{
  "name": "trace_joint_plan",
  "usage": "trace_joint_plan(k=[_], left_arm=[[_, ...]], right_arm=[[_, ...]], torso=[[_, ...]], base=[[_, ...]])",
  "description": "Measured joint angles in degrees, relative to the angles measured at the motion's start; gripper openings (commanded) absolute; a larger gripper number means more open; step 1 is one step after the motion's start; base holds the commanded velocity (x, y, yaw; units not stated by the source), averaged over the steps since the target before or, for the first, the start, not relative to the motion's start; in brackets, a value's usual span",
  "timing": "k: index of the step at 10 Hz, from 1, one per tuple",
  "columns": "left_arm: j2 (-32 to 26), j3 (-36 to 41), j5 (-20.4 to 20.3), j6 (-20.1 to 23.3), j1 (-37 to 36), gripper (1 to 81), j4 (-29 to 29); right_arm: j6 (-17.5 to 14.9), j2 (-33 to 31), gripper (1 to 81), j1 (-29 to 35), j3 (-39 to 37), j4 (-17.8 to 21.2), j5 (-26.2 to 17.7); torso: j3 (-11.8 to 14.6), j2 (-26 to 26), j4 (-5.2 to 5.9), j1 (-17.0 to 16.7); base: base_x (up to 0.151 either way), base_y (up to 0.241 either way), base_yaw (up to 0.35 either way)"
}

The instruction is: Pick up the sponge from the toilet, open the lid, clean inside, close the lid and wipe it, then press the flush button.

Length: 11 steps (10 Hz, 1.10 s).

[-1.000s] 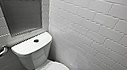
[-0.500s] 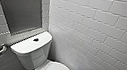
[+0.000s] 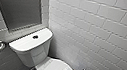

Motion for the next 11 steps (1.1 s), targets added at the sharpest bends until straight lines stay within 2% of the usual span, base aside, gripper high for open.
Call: trace_joint_plan(k=[2,7,11], left_arm=[[0.5,-1.3,0.0,0.0,-0.1,81.1,0.0],[0.7,-1.6,0.0,0.0,-0.1,81.1,-0.7],[1.0,-1.7,0.0,0.0,-0.1,81.1,-1.1]], right_arm=[[0.2,-0.4,81.1,1.1,2.2,0.0,0.1],[7.7,0.0,81.1,0.2,1.9,0.0,0.3],[11.4,-0.2,81.1,1.5,3.6,0.0,0.4]], torso=[[0.0,0.0,0.00,0.0],[0.0,0.0,0.00,0.0],[0.0,0.0,0.00,0.0]], base=[[0.000,0.000,0.000],[0.000,0.000,0.000],[0.000,0.000,0.000]])
